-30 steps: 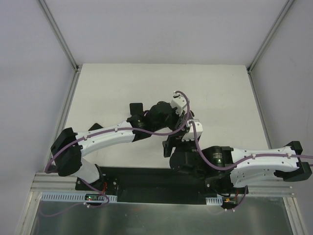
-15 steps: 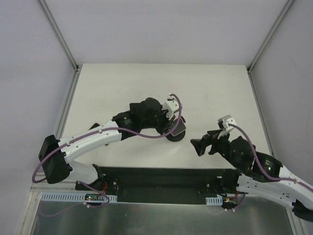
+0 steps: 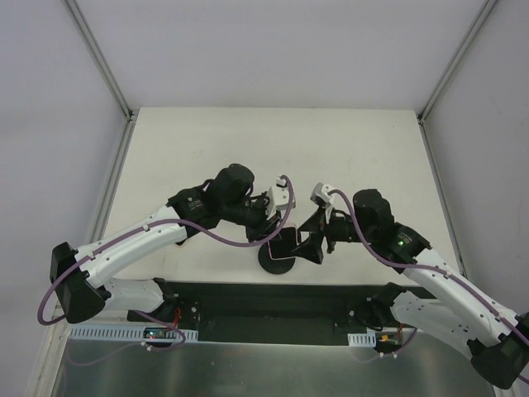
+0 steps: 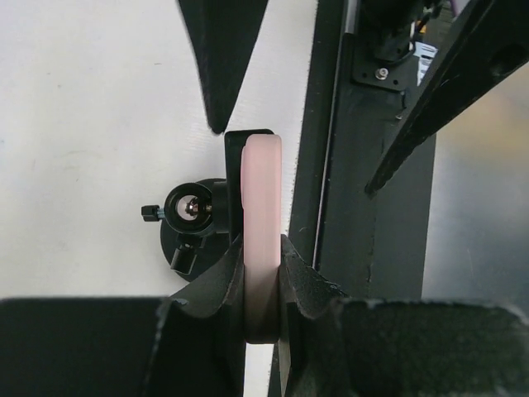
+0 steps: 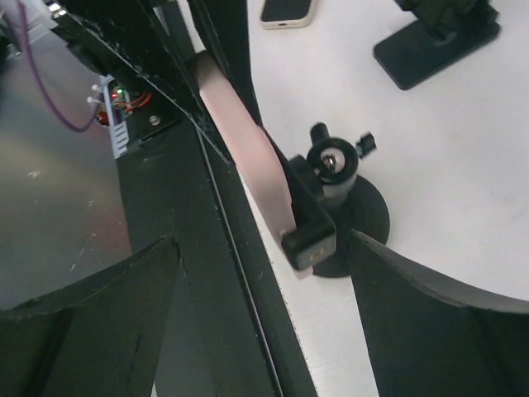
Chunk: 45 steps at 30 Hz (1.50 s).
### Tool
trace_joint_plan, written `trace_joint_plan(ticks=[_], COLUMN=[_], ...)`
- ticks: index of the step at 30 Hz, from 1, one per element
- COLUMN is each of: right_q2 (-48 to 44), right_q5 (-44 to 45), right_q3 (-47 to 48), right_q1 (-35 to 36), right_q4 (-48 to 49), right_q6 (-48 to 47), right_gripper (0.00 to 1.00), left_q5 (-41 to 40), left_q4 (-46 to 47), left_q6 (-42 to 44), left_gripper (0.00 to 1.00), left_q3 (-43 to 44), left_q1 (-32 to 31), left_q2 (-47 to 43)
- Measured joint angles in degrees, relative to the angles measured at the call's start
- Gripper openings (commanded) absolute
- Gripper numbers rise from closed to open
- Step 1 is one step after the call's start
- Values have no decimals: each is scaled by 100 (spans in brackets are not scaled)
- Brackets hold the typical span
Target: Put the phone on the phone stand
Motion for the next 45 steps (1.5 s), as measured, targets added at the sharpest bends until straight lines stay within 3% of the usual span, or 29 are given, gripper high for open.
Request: trace_joint_plan(ticks=[4,8,10,12,13,18,25,30,32,33,36,42,43,45], right_q2=[227,533,706,767,763,702,-190,105,129,122,-7,-9,-11,-11], right_q5=[-525,-769,-846,-841,-846,-304,3762,4780,4979,5021,5090,5488,5543,5630], right_q3=[-188,-315,-315,-330,-372,-573,-682,-461,-476,-518,-879,-1102,-1121,-1130], right_q1=[0,0,0,0,9,350,2618,3101,3163,3169,3176,3136,3136,3134], right_q4=[603,931,1067,1126,1202,1687,868,645,702,774,1394,2017,2068,2103], right_q6=[-22,-46,-63,-66,-120,293,2188,2551,2544,2496,2361,2402,2406,2415], right_gripper=[73,46,38,8,0,0,0,0,0,0,0,0,0,0], left_q5=[267,385,398,402,367,22,-50,-92,-151,-199,-422,-1032,-1143,-1349], left_q4=[-7,-28,-50,-87,-94,-136,166,210,221,232,365,1003,1054,1169], left_q6=[90,166,197,212,208,28,46,63,66,57,-70,-636,-732,-940], left_gripper=[0,0,0,0,0,0,0,3,17,32,50,71,85,88], left_q3=[0,0,0,0,0,-101,-485,-503,-503,-503,-505,-516,-516,-516], left_q1=[0,0,0,0,-2,2,-264,-299,-302,-302,-306,-306,-306,-299], left_q2=[7,37,39,39,37,-120,-404,-389,-389,-393,-420,-833,-1016,-1427])
